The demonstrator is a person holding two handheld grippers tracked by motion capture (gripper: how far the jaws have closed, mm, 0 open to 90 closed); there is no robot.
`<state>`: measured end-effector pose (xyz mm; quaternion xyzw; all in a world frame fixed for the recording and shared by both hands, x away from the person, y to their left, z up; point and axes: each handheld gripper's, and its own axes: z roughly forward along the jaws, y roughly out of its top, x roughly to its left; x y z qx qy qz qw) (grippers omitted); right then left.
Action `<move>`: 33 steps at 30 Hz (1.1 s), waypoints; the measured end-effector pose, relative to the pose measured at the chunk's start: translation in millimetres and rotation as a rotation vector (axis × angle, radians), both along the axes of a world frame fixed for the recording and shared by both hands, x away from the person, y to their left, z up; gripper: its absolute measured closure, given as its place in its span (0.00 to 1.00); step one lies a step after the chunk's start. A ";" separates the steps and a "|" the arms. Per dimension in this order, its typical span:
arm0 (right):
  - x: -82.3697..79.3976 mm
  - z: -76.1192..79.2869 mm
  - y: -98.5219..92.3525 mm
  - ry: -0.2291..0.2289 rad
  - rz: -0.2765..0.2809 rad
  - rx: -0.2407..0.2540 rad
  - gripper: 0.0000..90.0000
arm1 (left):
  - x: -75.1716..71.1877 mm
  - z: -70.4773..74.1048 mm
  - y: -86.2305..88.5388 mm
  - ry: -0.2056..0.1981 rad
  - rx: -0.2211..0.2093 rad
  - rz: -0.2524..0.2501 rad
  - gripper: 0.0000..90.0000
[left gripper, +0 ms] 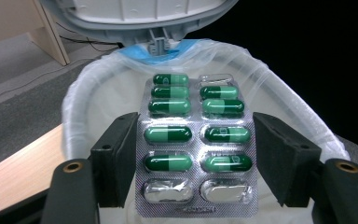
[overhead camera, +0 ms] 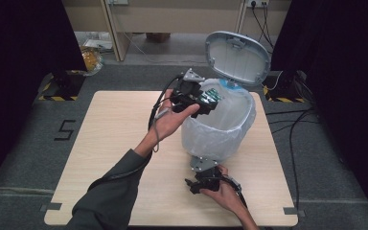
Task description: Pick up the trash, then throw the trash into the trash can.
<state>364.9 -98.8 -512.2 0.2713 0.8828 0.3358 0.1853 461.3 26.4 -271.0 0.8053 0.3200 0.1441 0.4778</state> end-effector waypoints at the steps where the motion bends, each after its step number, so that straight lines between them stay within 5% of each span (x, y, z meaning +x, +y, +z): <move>1: 0.0 0.0 0.0 0.000 -0.001 0.000 0.19 | 0.4 -0.3 -1.9 0.003 0.004 -0.002 0.37; 11: 0.1 0.1 -0.6 -0.004 0.004 -0.001 0.19 | 7.7 -7.4 -16.2 0.029 0.007 -0.014 0.37; 17: 0.2 0.1 -0.5 -0.004 0.002 -0.002 0.19 | 9.8 -8.4 -17.3 0.033 -0.042 -0.010 0.22; 33: 0.1 0.1 0.0 0.001 0.000 -0.001 0.19 | -16.8 4.5 24.8 -0.005 -0.039 -0.002 0.19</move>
